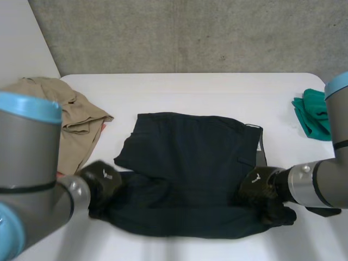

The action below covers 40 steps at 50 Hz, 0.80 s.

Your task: Fold the laundry.

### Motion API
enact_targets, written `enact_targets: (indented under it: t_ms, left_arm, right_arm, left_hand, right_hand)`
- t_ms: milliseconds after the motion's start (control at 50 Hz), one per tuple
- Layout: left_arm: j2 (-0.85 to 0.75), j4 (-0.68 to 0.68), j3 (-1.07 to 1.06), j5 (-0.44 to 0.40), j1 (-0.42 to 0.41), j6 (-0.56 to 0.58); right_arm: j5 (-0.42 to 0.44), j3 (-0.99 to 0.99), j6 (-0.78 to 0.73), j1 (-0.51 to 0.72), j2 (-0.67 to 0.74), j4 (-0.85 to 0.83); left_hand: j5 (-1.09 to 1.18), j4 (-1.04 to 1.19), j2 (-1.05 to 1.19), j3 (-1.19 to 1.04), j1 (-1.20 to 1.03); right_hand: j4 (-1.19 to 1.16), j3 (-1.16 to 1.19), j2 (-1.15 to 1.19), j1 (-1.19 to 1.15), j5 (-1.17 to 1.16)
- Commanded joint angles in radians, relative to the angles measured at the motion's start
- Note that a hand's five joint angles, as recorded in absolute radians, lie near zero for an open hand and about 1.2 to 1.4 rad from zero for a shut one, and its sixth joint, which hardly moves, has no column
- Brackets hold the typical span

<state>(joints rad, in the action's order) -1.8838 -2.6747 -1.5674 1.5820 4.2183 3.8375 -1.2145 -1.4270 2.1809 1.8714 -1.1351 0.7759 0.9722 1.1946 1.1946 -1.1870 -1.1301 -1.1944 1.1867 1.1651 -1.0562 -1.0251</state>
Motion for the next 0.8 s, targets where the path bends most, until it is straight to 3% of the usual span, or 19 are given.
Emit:
enact_targets:
  t_ms: [20,160,300,400,440,460,480,500,580,640,800]
  left_arm:
    - [-0.139,-0.115,0.283,0.016,0.023,-0.052]
    - [-0.334,-0.224,0.597,0.012,0.028,-0.091]
    - [-0.642,-0.324,0.970,0.047,0.023,-0.081]
    - [-0.811,-0.314,1.197,0.105,0.029,-0.038]
    - [-0.839,-0.310,1.245,0.105,0.029,-0.036]
    - [-0.850,-0.312,1.259,0.086,0.026,-0.051]
    - [-0.853,-0.315,1.261,0.069,0.022,-0.062]
    - [-0.848,-0.324,1.258,0.035,0.014,-0.084]
    - [-0.804,-0.344,1.218,-0.010,0.005,-0.128]
    - [-0.753,-0.349,1.160,-0.001,0.009,-0.159]
    - [-0.565,-0.392,0.902,0.010,0.025,-0.259]
  right_arm:
    - [-0.054,0.123,0.163,0.020,0.047,-0.208]
    - [-0.135,0.233,0.306,0.034,0.118,-0.507]
    - [-0.189,0.316,0.283,0.061,0.285,-0.896]
    - [-0.224,0.425,0.226,0.075,0.441,-1.029]
    - [-0.241,0.465,0.206,0.075,0.481,-1.034]
    - [-0.266,0.503,0.192,0.074,0.513,-1.028]
    - [-0.279,0.520,0.192,0.072,0.526,-1.023]
    - [-0.310,0.549,0.198,0.075,0.546,-1.011]
    - [-0.362,0.550,0.256,0.080,0.517,-0.954]
    - [-0.349,0.517,0.330,0.077,0.442,-0.879]
    - [-0.180,0.381,0.516,0.037,0.210,-0.446]
  left_hand:
    - [0.250,0.202,0.202,-0.209,-0.266]
    - [0.250,0.202,0.202,-0.209,-0.266]
    - [0.250,0.202,0.202,-0.209,-0.266]
    - [0.250,0.202,0.202,-0.209,-0.266]
    - [0.250,0.202,0.202,-0.209,-0.266]
    - [-0.047,-0.094,-0.094,0.087,0.030]
    - [-0.384,-0.432,-0.432,0.424,0.367]
    - [-0.972,-1.020,-1.020,1.013,0.956]
    - [-0.972,-1.020,-1.020,1.013,0.956]
    - [-0.972,-1.020,-1.020,1.013,0.956]
    - [-0.972,-1.020,-1.020,1.013,0.956]
  right_hand:
    - [-0.202,0.210,0.231,-0.340,-0.197]
    - [-0.202,0.210,0.231,-0.340,-0.197]
    - [-0.202,0.210,0.231,-0.340,-0.197]
    - [-0.202,0.210,0.231,-0.340,-0.197]
    - [-0.202,0.210,0.231,-0.340,-0.197]
    - [0.025,-0.018,0.004,-0.113,0.030]
    - [0.417,-0.409,-0.388,0.279,0.422]
    - [1.020,-1.012,-0.991,0.882,1.025]
    - [1.020,-1.012,-0.991,0.882,1.025]
    - [1.020,-1.012,-0.991,0.882,1.025]
    - [1.020,-1.012,-0.991,0.882,1.025]
